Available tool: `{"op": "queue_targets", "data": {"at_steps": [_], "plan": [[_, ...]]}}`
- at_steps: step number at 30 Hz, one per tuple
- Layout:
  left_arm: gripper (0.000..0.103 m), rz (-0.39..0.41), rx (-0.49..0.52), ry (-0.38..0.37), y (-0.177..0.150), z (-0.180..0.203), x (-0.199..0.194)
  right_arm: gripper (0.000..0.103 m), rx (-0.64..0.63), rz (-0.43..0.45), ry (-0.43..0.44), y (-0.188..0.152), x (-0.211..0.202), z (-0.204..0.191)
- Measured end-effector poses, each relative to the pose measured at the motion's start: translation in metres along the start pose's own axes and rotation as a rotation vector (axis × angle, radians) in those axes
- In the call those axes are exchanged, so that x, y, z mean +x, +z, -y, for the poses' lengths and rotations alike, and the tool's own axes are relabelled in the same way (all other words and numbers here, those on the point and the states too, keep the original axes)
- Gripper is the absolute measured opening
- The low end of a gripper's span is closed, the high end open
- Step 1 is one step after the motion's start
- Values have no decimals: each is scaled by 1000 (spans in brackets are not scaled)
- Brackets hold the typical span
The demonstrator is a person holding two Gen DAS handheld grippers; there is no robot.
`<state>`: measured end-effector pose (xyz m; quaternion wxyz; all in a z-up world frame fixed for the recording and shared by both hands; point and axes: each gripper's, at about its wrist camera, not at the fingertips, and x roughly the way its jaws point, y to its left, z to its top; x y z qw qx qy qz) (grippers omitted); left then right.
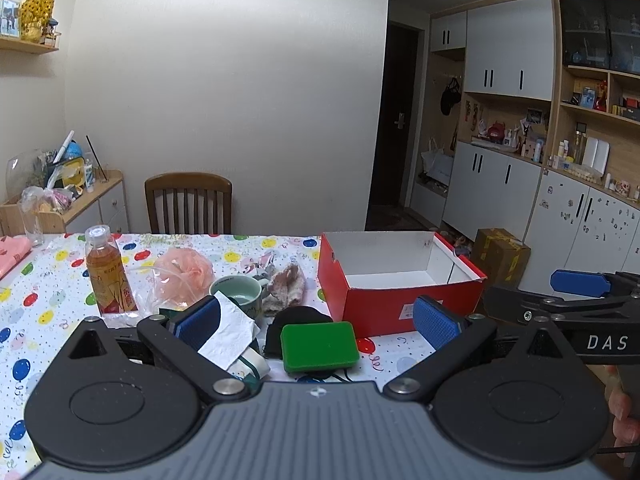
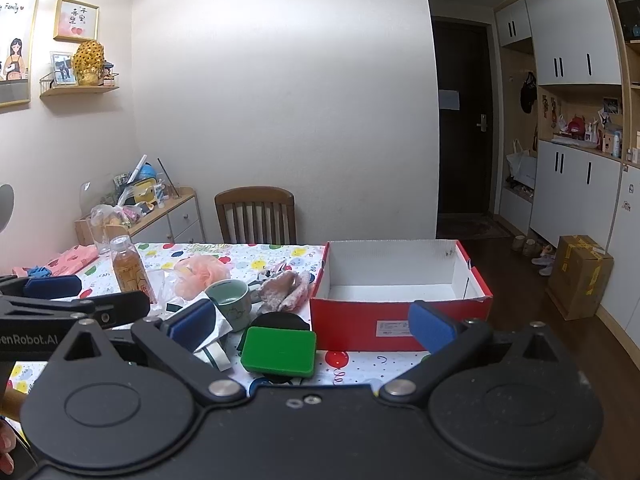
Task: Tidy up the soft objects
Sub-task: 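Move both tools toward the table items beside the red box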
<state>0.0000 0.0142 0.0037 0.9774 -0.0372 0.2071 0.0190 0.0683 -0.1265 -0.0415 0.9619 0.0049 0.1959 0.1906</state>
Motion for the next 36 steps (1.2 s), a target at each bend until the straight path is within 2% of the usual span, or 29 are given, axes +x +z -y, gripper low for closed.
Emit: {"op": "queue_targets", "data": {"at_steps": [21, 36], "plan": [[103, -9, 2, -1, 6, -4, 6, 103, 8, 7, -4, 6, 9, -6], [103, -2, -21, -16, 19, -25, 24, 103, 13, 11, 7, 16, 30, -15]]}}
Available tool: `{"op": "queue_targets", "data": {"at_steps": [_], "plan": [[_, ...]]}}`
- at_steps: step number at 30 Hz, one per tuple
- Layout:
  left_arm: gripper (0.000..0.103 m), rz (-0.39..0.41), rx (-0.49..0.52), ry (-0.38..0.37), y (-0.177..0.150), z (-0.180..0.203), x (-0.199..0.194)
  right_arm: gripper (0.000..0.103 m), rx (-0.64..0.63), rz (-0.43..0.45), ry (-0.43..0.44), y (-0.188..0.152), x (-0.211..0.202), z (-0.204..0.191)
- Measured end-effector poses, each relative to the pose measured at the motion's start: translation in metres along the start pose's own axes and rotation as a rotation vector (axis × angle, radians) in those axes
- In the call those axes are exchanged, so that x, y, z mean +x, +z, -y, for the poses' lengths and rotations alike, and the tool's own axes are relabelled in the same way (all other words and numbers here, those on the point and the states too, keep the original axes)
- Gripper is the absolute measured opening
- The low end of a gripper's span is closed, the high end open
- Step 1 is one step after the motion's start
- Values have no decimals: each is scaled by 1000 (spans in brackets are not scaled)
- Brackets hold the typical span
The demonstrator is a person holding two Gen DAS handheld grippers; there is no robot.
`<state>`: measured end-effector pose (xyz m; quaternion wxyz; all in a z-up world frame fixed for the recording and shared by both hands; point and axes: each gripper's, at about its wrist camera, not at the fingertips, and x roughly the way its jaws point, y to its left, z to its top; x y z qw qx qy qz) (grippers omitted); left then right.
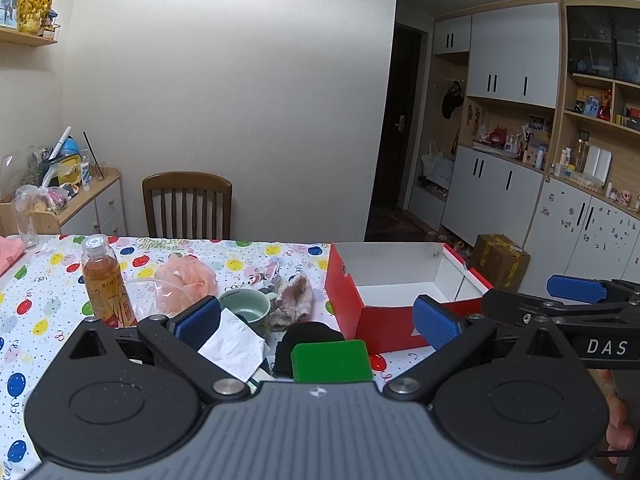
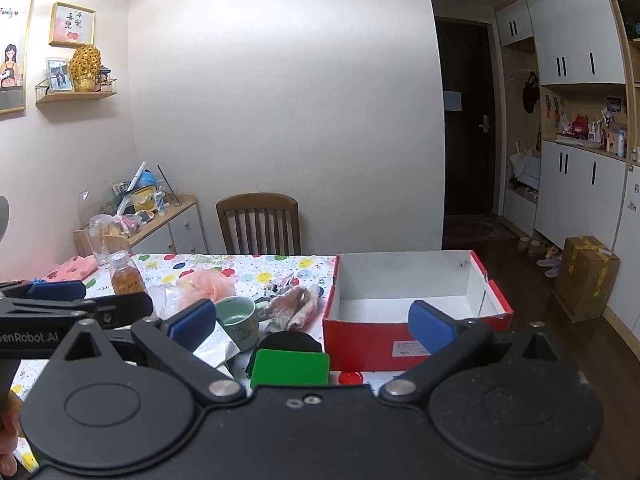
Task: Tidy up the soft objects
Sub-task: 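Move both tools toward the table items beside the red box, then grasp the green sponge with the right tool while the left tool grasps the white tissue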
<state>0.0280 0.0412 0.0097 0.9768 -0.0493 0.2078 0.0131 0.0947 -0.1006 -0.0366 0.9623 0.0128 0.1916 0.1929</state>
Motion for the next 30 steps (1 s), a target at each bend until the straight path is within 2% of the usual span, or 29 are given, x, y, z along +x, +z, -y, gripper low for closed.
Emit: {"op": "queue_targets", "data": {"at_steps": [8, 19, 25, 30], "plan": [[103, -6, -3, -1, 6, -12, 13, 103, 3, -2, 4, 4, 19, -11], [103, -27, -6, -26, 13, -48, 43, 103, 11, -19, -3, 7, 47, -28], [103, -46, -23, -51, 11, -72, 64, 103, 6, -57, -27, 3, 70, -39], [103, -68, -38, -33, 6, -96, 87, 103, -3, -113, -54, -4, 90, -43]]}}
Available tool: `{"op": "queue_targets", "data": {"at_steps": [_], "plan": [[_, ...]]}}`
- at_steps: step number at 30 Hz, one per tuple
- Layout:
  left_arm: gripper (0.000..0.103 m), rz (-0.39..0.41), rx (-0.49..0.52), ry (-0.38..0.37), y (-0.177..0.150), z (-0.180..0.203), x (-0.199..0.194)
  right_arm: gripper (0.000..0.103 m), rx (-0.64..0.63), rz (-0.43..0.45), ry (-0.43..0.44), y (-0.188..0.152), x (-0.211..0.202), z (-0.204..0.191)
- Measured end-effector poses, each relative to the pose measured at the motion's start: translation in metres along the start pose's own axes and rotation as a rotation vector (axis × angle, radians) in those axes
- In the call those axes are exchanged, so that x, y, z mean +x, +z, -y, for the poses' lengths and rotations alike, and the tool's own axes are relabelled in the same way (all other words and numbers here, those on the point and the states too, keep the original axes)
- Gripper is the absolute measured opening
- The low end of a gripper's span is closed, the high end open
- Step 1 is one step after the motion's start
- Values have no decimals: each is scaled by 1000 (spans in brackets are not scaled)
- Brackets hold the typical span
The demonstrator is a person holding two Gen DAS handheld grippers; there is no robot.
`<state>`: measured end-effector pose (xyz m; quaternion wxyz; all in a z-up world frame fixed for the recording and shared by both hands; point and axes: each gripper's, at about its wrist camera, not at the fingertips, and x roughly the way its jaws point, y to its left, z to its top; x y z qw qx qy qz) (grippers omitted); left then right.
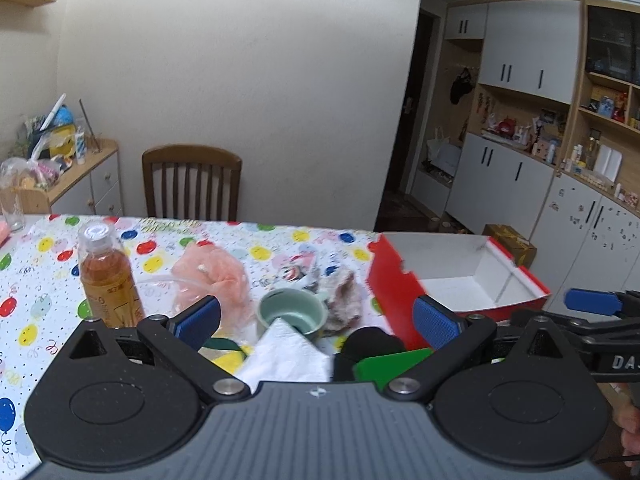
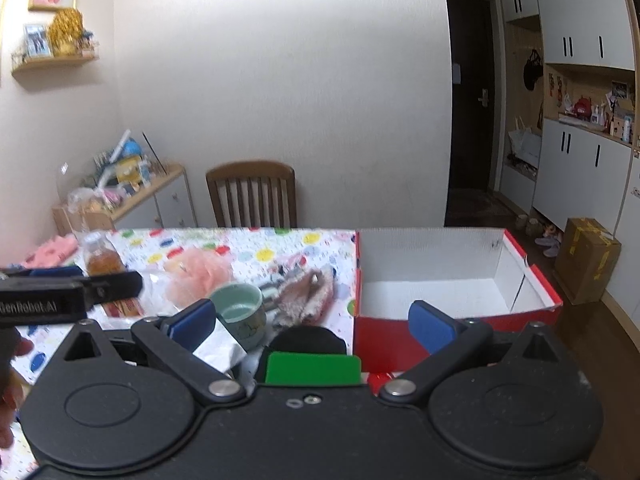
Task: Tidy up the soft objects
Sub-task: 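Grasp the green sponge with the right tool while the left tool grasps the white tissue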
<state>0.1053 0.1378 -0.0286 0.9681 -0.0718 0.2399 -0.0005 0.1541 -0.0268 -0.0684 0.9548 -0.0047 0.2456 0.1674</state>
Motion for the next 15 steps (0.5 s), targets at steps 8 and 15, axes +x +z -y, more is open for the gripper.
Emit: {"op": "queue_targets", "data": {"at_steps": [8, 15], "plan": [[103, -78, 11, 37, -16, -43, 41, 101, 53, -142, -51, -13, 44, 7], [103, -138, 53, 20, -28, -61, 71, 99, 149, -255, -83, -25, 79, 17]]}}
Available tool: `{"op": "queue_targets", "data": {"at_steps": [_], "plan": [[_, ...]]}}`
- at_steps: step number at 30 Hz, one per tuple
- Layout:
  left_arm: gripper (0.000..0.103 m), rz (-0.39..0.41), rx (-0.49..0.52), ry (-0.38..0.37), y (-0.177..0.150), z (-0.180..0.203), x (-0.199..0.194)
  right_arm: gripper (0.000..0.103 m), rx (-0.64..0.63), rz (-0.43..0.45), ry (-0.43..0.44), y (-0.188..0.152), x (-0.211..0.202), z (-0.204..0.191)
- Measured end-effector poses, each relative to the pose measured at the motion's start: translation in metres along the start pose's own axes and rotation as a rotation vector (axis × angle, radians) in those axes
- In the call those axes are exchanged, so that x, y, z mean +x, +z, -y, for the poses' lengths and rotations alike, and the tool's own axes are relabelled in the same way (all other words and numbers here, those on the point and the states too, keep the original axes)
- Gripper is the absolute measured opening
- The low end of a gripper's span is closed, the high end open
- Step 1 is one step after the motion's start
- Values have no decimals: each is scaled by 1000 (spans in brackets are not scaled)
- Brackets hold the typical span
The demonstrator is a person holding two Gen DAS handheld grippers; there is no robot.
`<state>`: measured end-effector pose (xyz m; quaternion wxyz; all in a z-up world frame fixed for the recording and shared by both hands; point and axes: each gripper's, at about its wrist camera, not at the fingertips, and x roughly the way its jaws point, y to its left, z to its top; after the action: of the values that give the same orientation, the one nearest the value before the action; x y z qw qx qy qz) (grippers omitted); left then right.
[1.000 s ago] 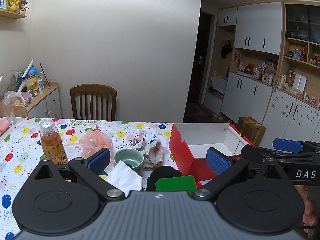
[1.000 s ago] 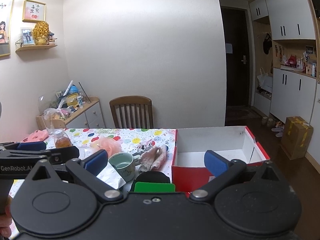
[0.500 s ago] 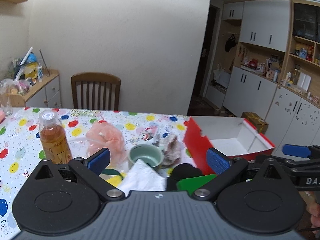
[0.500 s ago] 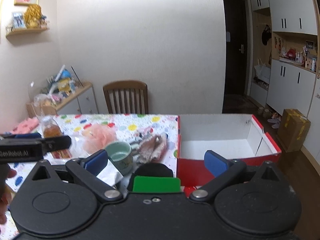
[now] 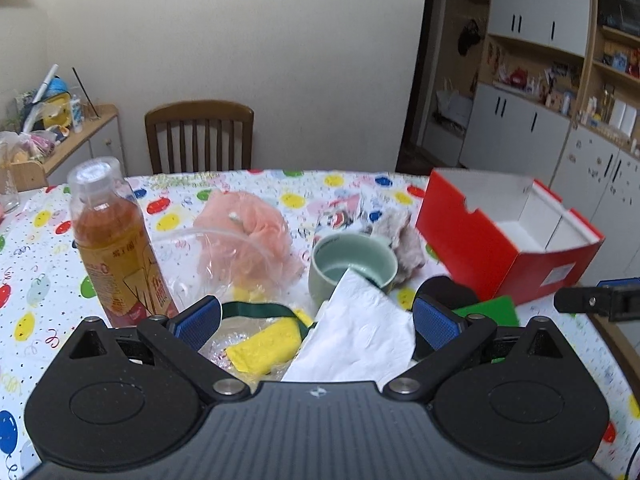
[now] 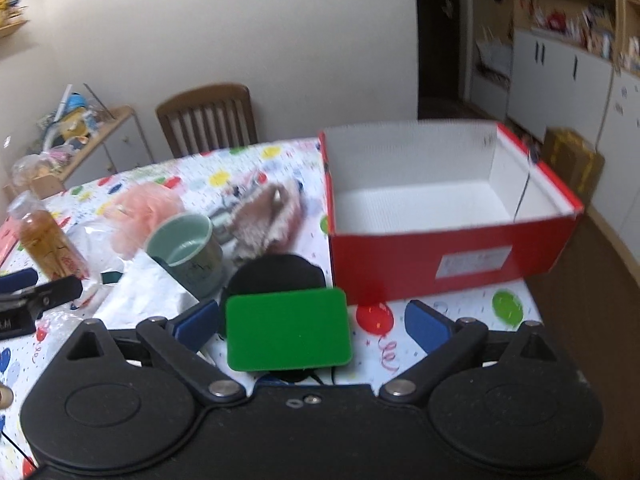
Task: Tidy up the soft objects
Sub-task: 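Grasp the green sponge with the right tool while the left tool grasps the white tissue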
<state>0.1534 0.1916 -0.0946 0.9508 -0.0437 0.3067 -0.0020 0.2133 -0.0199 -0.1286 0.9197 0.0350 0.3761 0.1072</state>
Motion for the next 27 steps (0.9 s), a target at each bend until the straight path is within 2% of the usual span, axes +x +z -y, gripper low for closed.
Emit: {"op": "queue_targets", "data": {"at_steps": [8, 10, 16, 19, 23, 25, 27], "plan": [[102, -37, 57, -47, -6, -2, 22, 99, 140, -118, -39, -4, 43, 4], [102, -48, 73, -57, -7, -1, 27, 100, 94, -111, -24, -3, 47, -4], [102, -79, 114, -77, -13, 2, 41, 103, -201, -116, 39, -9, 71, -31], [102, -102, 112, -76, -14, -1, 48, 103, -255, -120, 50, -11, 78, -31], [92, -133, 115, -85, -16, -3, 56, 103, -275, -129, 101, -13, 82, -31], [91, -151, 114, -90, -17, -4, 60, 103, -281, -123, 102, -12, 80, -31], [91, -155, 113, -89, -18, -5, 61, 103, -343, -108, 125, -12, 71, -33]]}}
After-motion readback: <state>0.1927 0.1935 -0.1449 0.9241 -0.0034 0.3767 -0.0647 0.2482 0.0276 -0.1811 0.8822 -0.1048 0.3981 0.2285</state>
